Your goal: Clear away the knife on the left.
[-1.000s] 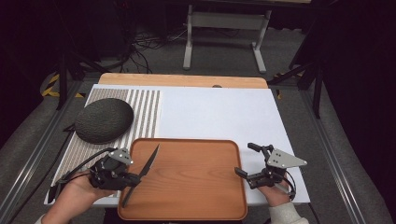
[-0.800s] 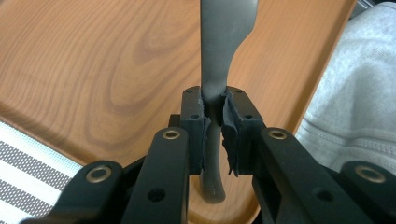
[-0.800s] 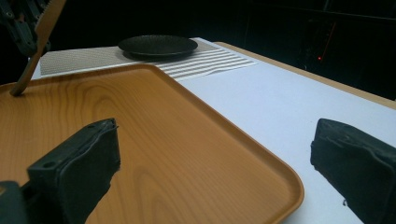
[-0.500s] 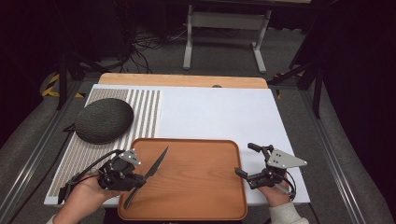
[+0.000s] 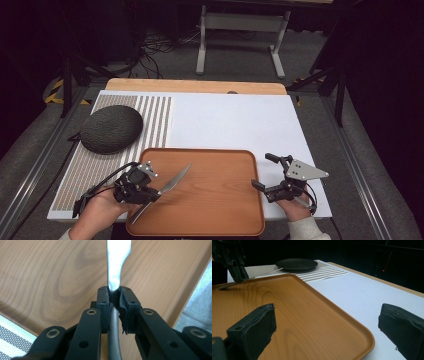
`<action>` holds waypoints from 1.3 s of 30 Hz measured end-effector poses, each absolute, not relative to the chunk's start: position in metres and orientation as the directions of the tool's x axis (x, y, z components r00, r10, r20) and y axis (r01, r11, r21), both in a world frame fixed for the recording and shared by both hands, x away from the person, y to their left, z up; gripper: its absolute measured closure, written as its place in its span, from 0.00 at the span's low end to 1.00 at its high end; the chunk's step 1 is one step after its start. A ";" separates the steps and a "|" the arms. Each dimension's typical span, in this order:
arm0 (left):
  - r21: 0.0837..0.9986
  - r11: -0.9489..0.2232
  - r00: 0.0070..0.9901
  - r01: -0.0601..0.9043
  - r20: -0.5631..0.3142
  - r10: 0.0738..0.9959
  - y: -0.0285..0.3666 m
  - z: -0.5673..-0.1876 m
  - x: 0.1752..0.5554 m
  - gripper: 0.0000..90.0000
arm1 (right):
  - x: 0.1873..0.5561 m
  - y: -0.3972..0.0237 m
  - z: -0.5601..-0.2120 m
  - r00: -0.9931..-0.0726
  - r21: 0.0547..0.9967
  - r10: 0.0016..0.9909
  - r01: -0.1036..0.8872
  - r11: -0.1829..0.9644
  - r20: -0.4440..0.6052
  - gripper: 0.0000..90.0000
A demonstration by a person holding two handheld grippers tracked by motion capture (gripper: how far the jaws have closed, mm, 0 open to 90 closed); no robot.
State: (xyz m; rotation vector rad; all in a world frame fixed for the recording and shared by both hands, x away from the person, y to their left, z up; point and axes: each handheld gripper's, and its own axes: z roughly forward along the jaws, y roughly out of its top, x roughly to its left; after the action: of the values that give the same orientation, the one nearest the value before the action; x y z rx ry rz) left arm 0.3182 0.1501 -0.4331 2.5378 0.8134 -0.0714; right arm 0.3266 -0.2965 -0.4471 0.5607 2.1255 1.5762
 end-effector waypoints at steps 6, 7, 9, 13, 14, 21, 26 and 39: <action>0.401 -0.714 0.816 0.573 -0.198 0.544 0.146 -0.439 0.321 0.88 | 0.327 -0.296 -0.447 -0.824 0.961 0.557 0.064 0.271 -0.102 0.02; 0.398 -0.718 0.818 0.571 -0.199 0.540 0.145 -0.440 0.322 0.88 | 0.327 -0.296 -0.447 -0.824 0.961 0.557 0.064 0.270 -0.102 0.02; 0.388 -0.717 0.813 0.579 -0.204 0.546 0.144 -0.441 0.322 0.88 | 0.327 -0.296 -0.447 -0.824 0.960 0.557 0.064 0.271 -0.102 0.02; 0.378 -0.716 0.807 0.587 -0.199 0.556 0.141 -0.445 0.323 0.88 | 0.327 -0.296 -0.447 -0.824 0.960 0.556 0.065 0.273 -0.103 0.02; 0.370 -0.715 0.802 0.594 -0.200 0.563 0.141 -0.445 0.323 0.88 | 0.327 -0.296 -0.447 -0.824 0.960 0.557 0.064 0.274 -0.103 0.02; 0.350 -0.716 0.795 0.604 -0.195 0.575 0.138 -0.448 0.324 0.88 | 0.327 -0.296 -0.447 -0.824 0.958 0.557 0.067 0.277 -0.104 0.02; 0.337 -0.722 0.795 0.605 -0.193 0.576 0.136 -0.450 0.324 0.88 | 0.327 -0.296 -0.447 -0.824 0.958 0.557 0.066 0.278 -0.105 0.02; 0.327 -0.729 0.798 0.602 -0.199 0.569 0.134 -0.455 0.324 0.88 | 0.327 -0.296 -0.448 -0.828 0.959 0.552 0.068 0.274 -0.099 0.02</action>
State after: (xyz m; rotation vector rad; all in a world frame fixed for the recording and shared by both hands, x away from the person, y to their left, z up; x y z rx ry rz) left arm 0.3241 0.1341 -0.4547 2.6097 0.8854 -0.1199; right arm 0.3269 -0.2961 -0.4480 0.5595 2.1345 1.5763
